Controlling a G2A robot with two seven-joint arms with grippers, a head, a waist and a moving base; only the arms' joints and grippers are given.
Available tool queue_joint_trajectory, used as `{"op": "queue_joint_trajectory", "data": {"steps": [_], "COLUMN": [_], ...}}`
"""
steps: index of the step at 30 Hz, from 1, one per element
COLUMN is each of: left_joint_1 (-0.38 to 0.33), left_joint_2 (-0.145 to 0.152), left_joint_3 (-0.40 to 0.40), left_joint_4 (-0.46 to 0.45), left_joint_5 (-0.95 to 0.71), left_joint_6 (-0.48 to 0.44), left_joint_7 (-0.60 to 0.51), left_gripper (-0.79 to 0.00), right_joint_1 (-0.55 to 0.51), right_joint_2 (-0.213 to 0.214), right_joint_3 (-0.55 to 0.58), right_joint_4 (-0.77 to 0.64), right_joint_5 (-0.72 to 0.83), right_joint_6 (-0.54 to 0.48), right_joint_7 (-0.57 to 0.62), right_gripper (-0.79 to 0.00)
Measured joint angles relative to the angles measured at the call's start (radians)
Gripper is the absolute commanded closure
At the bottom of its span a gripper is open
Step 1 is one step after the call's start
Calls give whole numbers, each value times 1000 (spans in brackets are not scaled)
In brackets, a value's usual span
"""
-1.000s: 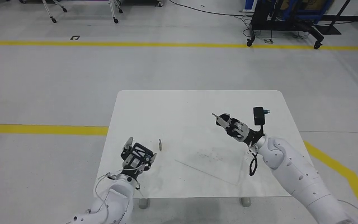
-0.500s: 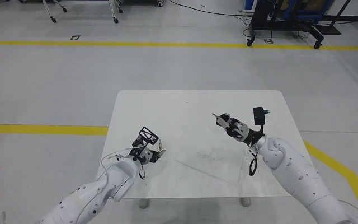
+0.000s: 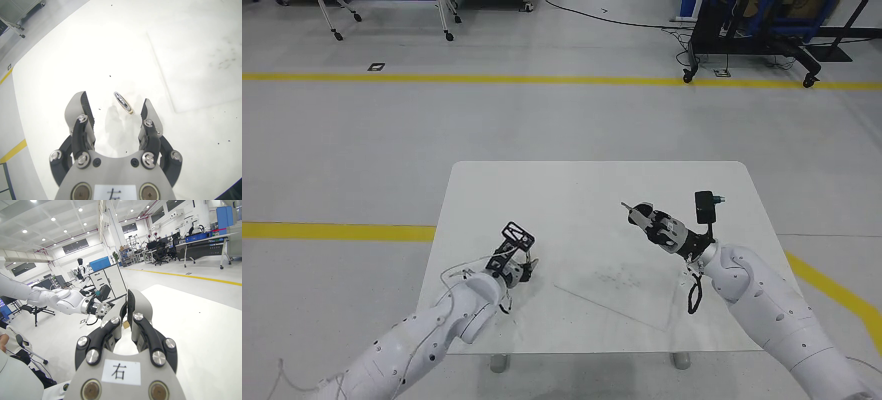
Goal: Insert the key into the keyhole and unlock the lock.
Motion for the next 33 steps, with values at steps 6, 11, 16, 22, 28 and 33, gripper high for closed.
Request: {"op": "queue_joint_trajectory", "data": {"steps": [6, 11, 16, 22, 28, 33], "left_joint_1": [-17, -9, 9, 31, 46, 49], "left_joint_2": [-27, -41, -41, -29, -24, -24], "left_joint_3": [14, 21, 1, -61, -97, -126], "left_joint_4": [33, 21, -1, -3, -2, 10], "left_joint_5": [40, 99, 122, 106, 110, 82], "left_joint_6": [3, 11, -50, -157, -239, -311], "left_joint_7": [-28, -60, -59, -23, -32, -33], "left_gripper": [-12, 0, 0, 0, -197, -219], "right_joint_1": [0, 0, 0, 0, 0, 0], "right_joint_2": [0, 0, 0, 0, 0, 0], "right_joint_3": [0, 0, 0, 0, 0, 0], "right_joint_4": [0, 0, 0, 0, 0, 0], "right_joint_5": [0, 0, 0, 0, 0, 0], "right_joint_6": [0, 0, 0, 0, 0, 0], "right_joint_7": [0, 0, 0, 0, 0, 0], "right_gripper": [0, 0, 0, 0, 0, 0]}}
